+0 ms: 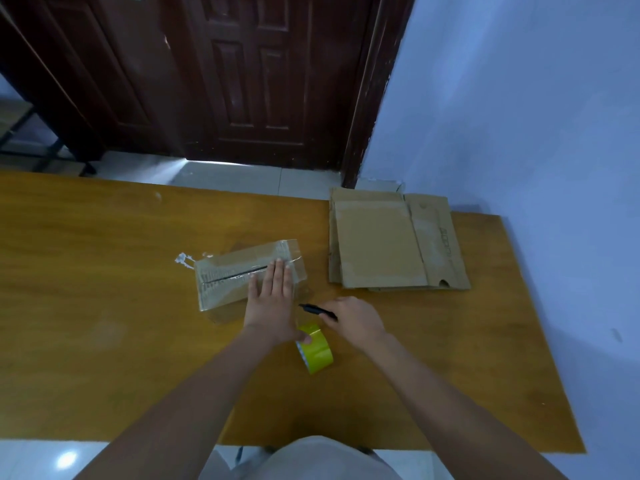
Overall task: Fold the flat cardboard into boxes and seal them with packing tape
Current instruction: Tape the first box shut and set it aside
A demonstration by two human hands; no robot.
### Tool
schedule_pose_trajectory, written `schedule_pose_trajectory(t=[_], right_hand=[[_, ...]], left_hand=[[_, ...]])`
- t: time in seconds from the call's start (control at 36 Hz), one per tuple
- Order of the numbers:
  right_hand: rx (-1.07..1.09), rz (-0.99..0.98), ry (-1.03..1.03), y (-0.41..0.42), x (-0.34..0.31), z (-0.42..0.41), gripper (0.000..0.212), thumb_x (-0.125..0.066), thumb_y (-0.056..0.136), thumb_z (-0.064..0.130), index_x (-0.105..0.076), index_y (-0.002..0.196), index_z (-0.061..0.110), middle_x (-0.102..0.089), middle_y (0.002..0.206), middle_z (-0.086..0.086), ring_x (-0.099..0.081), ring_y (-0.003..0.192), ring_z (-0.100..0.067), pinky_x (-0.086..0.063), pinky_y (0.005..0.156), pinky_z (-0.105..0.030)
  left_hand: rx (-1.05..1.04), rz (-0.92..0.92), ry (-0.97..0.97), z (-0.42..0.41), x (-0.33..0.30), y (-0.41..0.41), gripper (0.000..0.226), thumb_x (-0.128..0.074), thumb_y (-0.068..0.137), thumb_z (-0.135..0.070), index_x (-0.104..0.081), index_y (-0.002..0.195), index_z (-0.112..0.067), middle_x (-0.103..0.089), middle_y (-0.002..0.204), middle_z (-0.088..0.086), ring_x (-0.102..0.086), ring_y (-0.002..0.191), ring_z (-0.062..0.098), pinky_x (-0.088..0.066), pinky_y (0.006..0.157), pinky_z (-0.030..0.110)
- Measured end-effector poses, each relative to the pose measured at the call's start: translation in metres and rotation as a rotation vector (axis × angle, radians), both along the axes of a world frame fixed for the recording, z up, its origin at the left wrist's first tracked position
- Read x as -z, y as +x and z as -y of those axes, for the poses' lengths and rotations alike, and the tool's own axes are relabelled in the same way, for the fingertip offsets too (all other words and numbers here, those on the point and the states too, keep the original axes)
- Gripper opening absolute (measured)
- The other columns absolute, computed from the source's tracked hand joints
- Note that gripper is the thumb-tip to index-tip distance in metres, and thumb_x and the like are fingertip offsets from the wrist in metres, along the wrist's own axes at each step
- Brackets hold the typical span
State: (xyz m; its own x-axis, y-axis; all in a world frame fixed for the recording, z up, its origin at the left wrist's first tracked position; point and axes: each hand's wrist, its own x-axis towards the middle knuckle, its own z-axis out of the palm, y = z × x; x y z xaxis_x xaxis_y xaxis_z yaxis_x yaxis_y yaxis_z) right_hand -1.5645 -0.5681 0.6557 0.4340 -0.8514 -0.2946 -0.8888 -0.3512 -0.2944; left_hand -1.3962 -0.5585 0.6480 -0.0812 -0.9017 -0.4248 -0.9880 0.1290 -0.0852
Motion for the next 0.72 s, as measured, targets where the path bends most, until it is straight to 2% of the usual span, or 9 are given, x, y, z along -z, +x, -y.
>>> schedule_pose_trajectory(t=[0.39,0.61,0.72], right_hand=[[0.07,-0.044,-0.012,0.015,-0.005,-0.003,0.026,-0.044,0.097,0.03,-0.062,0.112,0.02,-0.065,0.102,-0.007,-0.064,0.089,-0.029,-0.04,0.061,-0.029],[0.15,-0.044,0.01,0.019,-0.005,-0.007,0.025,-0.044,0.097,0.029,-0.062,0.112,0.019,-0.065,0.1,-0.008,-0.064,0.088,-0.029,-0.042,0.061,-0.029],[0.2,-0.03,0.014,0.022,-0.004,-0.009,0.025,-0.045,0.097,0.029,-0.062,0.111,0.02,-0.066,0.099,-0.008,-0.064,0.089,-0.029,-0.042,0.06,-0.03]], left_hand=[[-0.008,-0.016,-0.026,-0.001,0.0,0.001,0.135,-0.051,0.065,-0.084,0.035,0.132,-0.003,0.031,0.152,0.013,0.027,0.141,0.028,0.008,0.115,0.051],[-0.009,-0.031,-0.028,0.001,0.002,0.001,0.135,-0.049,0.065,-0.084,0.035,0.133,-0.004,0.04,0.141,0.01,0.028,0.14,0.027,0.007,0.115,0.051],[-0.008,-0.027,-0.03,0.001,0.003,0.001,0.134,-0.049,0.066,-0.084,0.035,0.133,-0.003,0.036,0.148,0.012,0.027,0.141,0.028,0.005,0.116,0.051]])
